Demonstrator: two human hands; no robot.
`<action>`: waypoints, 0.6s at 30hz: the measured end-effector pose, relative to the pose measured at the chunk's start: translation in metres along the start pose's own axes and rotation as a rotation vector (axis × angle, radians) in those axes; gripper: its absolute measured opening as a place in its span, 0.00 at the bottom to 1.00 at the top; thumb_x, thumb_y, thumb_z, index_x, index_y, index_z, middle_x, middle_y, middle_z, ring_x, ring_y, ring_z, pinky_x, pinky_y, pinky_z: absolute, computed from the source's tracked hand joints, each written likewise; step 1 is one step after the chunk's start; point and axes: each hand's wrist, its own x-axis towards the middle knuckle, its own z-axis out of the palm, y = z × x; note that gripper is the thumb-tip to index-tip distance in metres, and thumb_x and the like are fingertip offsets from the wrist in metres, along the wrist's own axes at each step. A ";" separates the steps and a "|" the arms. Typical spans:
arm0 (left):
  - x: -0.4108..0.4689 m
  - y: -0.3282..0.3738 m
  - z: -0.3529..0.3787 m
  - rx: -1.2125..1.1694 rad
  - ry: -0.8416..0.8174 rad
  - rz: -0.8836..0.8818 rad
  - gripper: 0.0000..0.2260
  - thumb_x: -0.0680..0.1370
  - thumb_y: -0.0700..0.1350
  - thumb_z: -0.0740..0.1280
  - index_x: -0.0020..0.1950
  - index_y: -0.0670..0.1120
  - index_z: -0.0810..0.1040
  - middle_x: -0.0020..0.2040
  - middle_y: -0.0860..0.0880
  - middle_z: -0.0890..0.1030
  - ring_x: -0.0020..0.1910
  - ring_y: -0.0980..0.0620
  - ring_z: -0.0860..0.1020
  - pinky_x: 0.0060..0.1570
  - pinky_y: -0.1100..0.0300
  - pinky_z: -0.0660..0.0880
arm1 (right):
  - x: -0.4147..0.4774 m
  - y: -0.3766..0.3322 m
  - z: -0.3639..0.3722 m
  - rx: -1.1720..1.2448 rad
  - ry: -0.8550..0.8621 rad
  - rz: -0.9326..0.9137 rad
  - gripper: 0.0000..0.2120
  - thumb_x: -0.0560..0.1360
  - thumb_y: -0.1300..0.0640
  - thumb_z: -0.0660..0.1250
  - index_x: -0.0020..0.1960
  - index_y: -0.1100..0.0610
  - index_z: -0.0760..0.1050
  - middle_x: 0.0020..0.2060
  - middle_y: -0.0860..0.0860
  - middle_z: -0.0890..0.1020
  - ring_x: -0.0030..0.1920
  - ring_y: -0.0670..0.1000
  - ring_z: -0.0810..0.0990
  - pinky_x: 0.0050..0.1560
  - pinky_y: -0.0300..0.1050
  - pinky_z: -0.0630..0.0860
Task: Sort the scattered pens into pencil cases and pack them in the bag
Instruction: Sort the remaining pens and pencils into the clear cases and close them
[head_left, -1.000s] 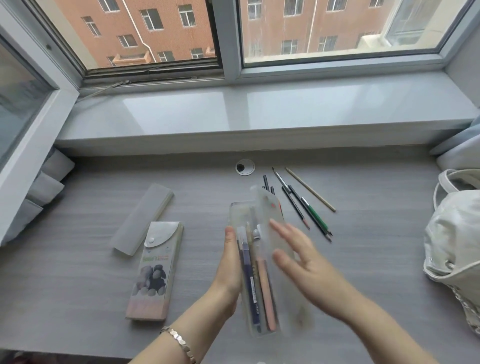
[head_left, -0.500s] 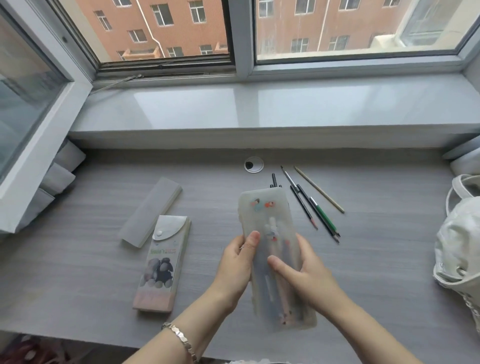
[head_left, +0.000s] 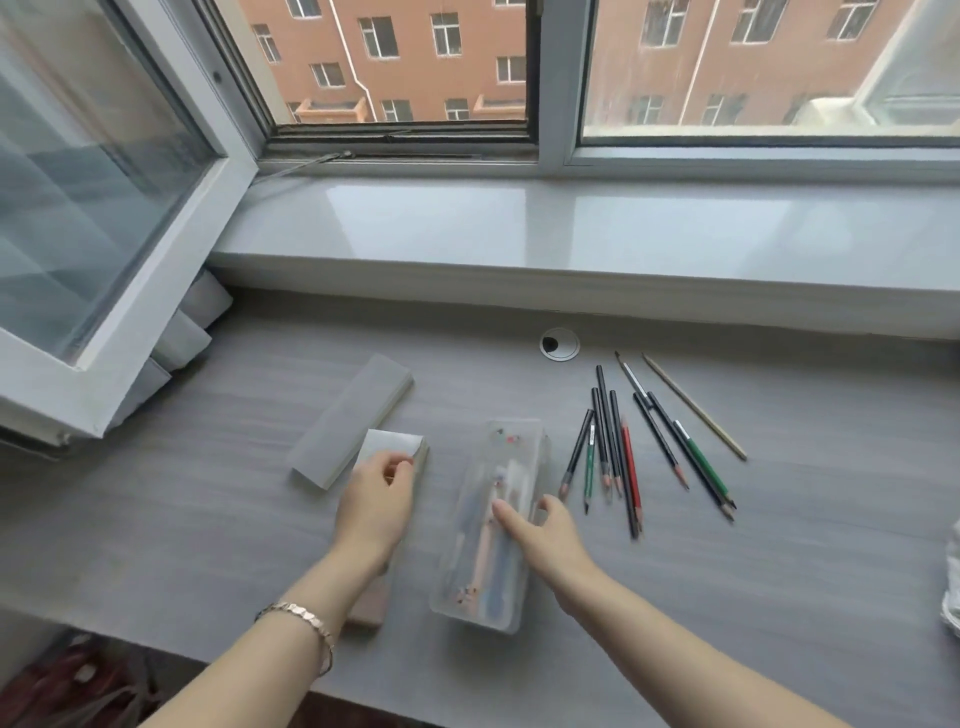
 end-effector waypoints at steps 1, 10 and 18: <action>0.007 -0.004 -0.006 0.038 0.053 -0.004 0.08 0.77 0.41 0.60 0.48 0.45 0.78 0.50 0.43 0.78 0.50 0.42 0.77 0.47 0.56 0.70 | 0.005 -0.004 0.010 -0.026 -0.014 -0.019 0.19 0.73 0.51 0.68 0.58 0.57 0.67 0.57 0.53 0.77 0.55 0.52 0.77 0.59 0.50 0.74; 0.078 -0.036 -0.032 0.500 0.056 -0.038 0.29 0.75 0.42 0.64 0.74 0.40 0.58 0.76 0.42 0.56 0.74 0.43 0.57 0.71 0.51 0.56 | 0.005 -0.024 0.019 -0.526 -0.013 -0.185 0.13 0.75 0.57 0.61 0.56 0.61 0.76 0.50 0.56 0.81 0.54 0.53 0.78 0.53 0.41 0.72; 0.116 -0.035 -0.038 0.649 0.016 -0.093 0.25 0.69 0.52 0.71 0.58 0.40 0.71 0.60 0.39 0.72 0.60 0.39 0.72 0.57 0.50 0.70 | -0.014 -0.028 -0.014 -0.530 -0.094 -0.208 0.12 0.76 0.57 0.60 0.57 0.56 0.77 0.51 0.51 0.81 0.50 0.46 0.77 0.50 0.35 0.71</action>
